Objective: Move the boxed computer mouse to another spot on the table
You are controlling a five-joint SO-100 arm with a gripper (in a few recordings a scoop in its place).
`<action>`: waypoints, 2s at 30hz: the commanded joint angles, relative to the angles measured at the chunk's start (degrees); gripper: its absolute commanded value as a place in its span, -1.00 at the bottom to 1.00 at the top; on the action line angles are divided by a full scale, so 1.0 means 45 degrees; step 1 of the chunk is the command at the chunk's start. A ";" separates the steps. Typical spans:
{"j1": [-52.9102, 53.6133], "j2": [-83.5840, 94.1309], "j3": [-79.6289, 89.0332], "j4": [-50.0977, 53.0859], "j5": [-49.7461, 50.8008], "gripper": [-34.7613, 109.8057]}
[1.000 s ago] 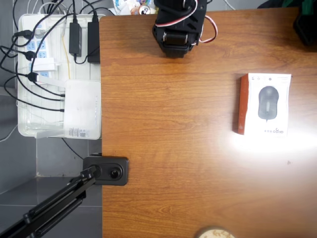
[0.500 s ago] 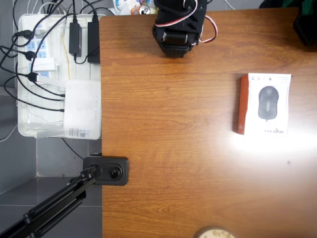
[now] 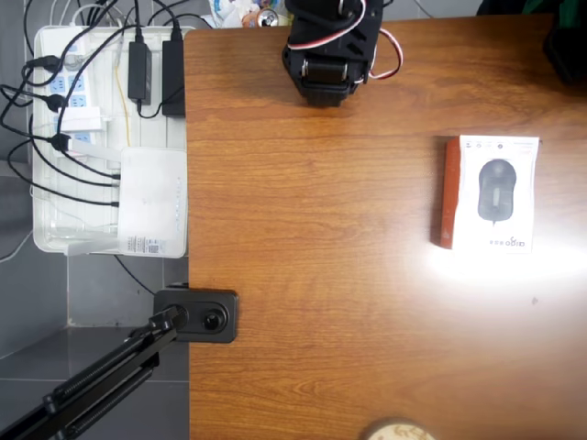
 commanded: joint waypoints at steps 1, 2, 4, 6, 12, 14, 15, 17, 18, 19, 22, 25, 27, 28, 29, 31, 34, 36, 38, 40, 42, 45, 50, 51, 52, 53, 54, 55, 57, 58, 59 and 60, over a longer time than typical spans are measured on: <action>0.0059 0.0078 0.0020 0.0059 0.0020 -0.50; 0.0059 0.0078 0.0020 0.0059 -0.0039 -0.48; 0.0059 0.0078 0.0020 0.0078 0.0020 -0.47; 0.0156 0.0078 0.0020 0.0605 0.0410 -0.52; 0.0547 0.0078 -0.2949 1.0078 0.1074 -0.52; -0.0254 -0.0352 -0.7207 1.8027 0.2168 -0.52; -0.1387 -0.1523 -0.9199 2.0059 0.3164 -0.52; -0.4961 -0.4980 -1.2246 1.9297 0.6152 -0.52; -0.6465 -0.6562 -1.3691 1.9355 0.7441 -0.52; -0.7129 -0.7930 -1.5176 1.9766 0.7871 -0.52; -0.8867 -1.1309 -1.8340 2.0137 0.9219 -0.47; -1.0449 -1.3203 -1.9824 2.1289 0.9727 -0.34; -1.1445 -1.3477 -1.9375 2.1836 1.0078 -0.22; -1.1738 -1.3418 -1.8594 2.1758 1.0547 -0.12; -1.2031 -1.3125 -1.7676 2.1973 1.1172 -0.01; -1.2891 -1.2715 -1.6562 2.3711 1.3398 0.44; -1.3262 -1.3242 -1.5996 2.3887 1.1953 0.95; -1.3145 -1.3242 -1.5488 2.3965 1.2539 0.95; -1.2930 -1.3398 -1.4707 2.4395 1.4297 0.95; -1.2793 -1.3555 -1.3535 2.4590 1.5156 0.95; -1.2773 -1.3516 -1.2480 2.5215 1.4609 0.95; -1.2461 -1.3965 -1.2012 2.6660 1.2344 0.95; -1.2246 -1.5781 -1.3652 2.7148 0.5449 0.95; -1.2266 -1.6133 -1.3926 2.7129 0.4707 0.95; -1.2324 -1.6406 -1.4121 2.7207 0.4102 0.95; -1.2363 -1.6680 -1.4277 2.7344 0.3535 0.95; -1.2402 -1.6934 -1.4355 2.7441 0.2910 0.95; -1.2441 -1.7148 -1.4375 2.7598 0.2461 0.95; -1.2637 -1.7461 -1.4375 2.8164 0.2031 0.95; -1.2754 -1.7559 -1.4375 2.8398 0.1836 0.95; -1.2891 -1.7617 -1.4375 2.8613 0.1563 0.95; -1.2988 -1.7637 -1.4355 2.8770 0.1211 0.95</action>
